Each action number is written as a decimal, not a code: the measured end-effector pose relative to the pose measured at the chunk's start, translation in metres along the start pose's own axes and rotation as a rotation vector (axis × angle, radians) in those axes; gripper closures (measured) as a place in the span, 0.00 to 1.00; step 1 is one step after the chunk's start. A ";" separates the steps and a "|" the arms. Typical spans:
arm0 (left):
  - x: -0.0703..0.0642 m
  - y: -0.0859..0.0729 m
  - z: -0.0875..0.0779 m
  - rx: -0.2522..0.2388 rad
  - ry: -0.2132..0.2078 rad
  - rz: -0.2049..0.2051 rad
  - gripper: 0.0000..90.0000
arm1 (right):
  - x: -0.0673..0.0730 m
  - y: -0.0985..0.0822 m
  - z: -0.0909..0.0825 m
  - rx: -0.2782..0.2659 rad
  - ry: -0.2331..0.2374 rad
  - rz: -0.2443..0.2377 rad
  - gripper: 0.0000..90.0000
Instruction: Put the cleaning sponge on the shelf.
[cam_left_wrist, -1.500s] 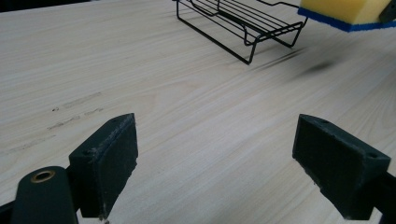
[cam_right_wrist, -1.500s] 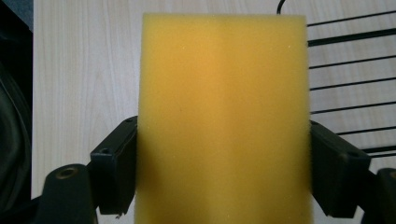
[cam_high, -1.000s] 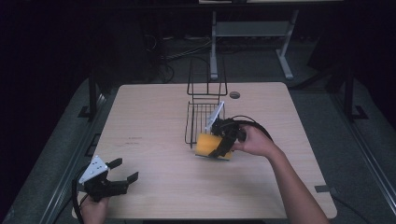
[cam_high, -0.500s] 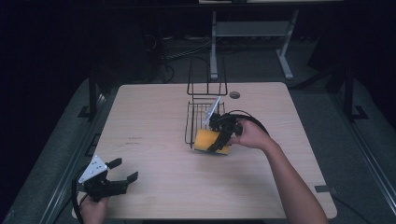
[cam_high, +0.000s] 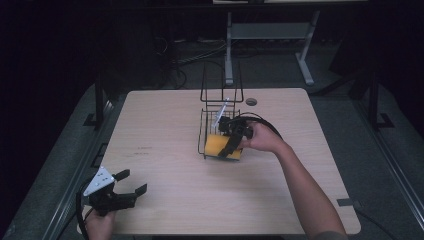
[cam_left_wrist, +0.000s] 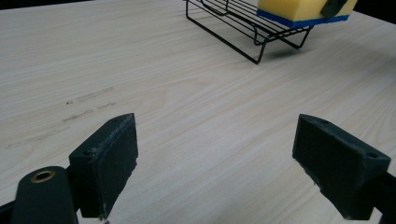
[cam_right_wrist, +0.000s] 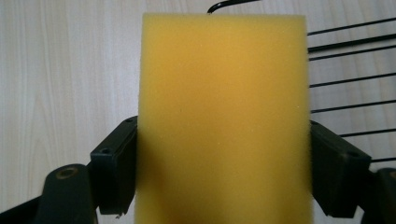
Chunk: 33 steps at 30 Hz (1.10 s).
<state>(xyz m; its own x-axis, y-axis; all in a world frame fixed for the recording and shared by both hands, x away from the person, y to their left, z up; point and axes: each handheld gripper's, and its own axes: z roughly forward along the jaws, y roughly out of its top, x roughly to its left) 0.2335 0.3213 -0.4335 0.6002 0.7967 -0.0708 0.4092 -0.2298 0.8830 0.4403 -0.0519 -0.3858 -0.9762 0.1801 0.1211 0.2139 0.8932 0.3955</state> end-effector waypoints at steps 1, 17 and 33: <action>0.000 0.000 0.000 -0.001 0.000 -0.001 0.15 | -0.001 0.001 0.000 -0.006 0.002 0.002 0.24; 0.001 -0.001 0.001 -0.001 -0.004 -0.007 0.15 | -0.021 0.005 0.007 0.021 0.009 0.034 0.24; 0.002 -0.003 -0.002 -0.004 0.008 -0.019 0.15 | -0.045 0.018 0.006 0.029 0.014 0.043 0.24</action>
<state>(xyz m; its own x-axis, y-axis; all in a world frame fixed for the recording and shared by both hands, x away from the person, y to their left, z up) 0.2323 0.3249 -0.4351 0.5869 0.8054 -0.0836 0.4176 -0.2126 0.8834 0.4877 -0.0418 -0.3894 -0.9655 0.2131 0.1498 0.2542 0.8964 0.3631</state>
